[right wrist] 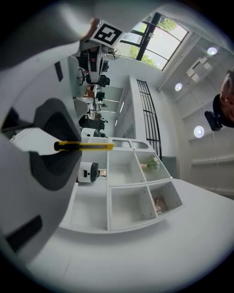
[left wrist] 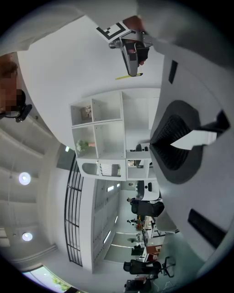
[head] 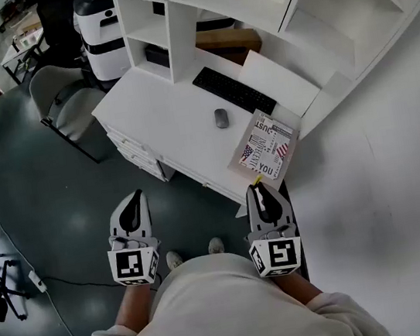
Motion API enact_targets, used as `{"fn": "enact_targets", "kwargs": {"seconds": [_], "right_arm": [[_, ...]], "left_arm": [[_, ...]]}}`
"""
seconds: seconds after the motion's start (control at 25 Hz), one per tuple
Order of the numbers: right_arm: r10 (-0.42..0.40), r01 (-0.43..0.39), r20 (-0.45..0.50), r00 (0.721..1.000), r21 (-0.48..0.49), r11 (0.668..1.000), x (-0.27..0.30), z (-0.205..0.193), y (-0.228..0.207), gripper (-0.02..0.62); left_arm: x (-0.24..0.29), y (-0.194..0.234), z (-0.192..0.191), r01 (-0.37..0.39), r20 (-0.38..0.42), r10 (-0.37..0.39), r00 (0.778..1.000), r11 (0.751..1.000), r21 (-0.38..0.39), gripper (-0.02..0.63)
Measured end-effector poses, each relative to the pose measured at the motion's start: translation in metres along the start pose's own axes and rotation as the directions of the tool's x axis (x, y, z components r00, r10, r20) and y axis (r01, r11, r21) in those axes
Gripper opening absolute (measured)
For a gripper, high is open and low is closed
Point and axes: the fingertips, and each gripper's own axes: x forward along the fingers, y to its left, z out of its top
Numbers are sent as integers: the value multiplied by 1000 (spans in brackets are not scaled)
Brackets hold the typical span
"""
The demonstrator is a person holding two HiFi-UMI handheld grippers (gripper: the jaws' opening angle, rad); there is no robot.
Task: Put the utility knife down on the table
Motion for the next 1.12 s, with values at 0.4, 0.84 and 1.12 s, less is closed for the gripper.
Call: {"fn": "enact_targets", "kwargs": {"seconds": [0.4,0.84,1.12], "right_arm": [[20,-21,27,999,13,1000,5,1,-9,69],[106,-107,25,994,9,994,16,-10,-29,69],[127,-127,4,992,14,992,29,-20,-35,69]], "left_arm": [[6,-6,-1,-20,-13,20,1000,1000,3,0],[9,-21,-3,-101,-20,102,995,995,18,0],[13,-21,-16,-128,-53,127,990,992,0,0]]}}
